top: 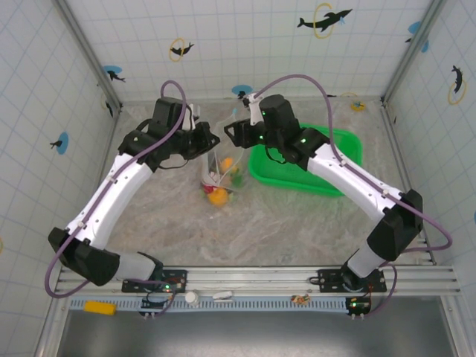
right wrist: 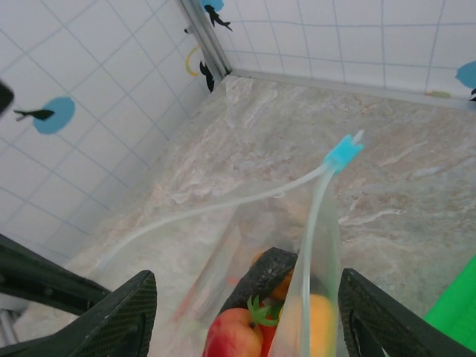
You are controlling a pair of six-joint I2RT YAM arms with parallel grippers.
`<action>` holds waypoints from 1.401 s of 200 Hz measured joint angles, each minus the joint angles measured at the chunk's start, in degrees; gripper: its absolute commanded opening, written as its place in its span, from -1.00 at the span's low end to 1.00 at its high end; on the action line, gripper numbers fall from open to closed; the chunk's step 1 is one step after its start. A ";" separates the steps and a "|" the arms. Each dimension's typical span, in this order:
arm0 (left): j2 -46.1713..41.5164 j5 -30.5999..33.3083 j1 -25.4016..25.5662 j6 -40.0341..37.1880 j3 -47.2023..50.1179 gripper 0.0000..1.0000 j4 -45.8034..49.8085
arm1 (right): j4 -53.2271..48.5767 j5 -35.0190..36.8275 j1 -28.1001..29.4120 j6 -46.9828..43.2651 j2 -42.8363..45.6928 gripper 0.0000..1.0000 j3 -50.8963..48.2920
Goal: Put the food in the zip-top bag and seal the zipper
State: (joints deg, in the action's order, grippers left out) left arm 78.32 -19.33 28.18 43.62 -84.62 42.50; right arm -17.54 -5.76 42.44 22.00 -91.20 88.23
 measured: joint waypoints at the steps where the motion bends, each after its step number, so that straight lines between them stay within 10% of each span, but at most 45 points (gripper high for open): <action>1: -0.02 -0.07 0.00 0.00 0.11 -1.00 -0.09 | -0.02 -0.02 -0.26 0.13 0.04 0.25 0.02; 82: -2.82 -4.35 0.00 1.70 8.20 -1.00 -6.71 | -5.75 -8.74 -6.80 13.16 -6.73 0.43 12.13; 159: -2.99 -6.78 0.00 2.97 10.19 -1.00 -11.41 | -16.57 -9.07 -4.98 15.67 -15.63 0.08 22.25; 214: -3.98 -8.70 0.00 3.32 12.96 -0.21 -15.87 | -24.17 -4.79 -2.91 11.47 -19.58 -0.48 30.93; 280: -7.41 -14.32 0.00 5.97 20.44 -0.10 -26.95 | -29.27 -2.84 -2.73 8.44 -20.63 -0.03 32.00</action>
State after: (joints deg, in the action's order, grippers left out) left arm 70.91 -33.65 28.18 49.58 -64.18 15.55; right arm -46.81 -8.60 39.70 30.44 -111.83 120.22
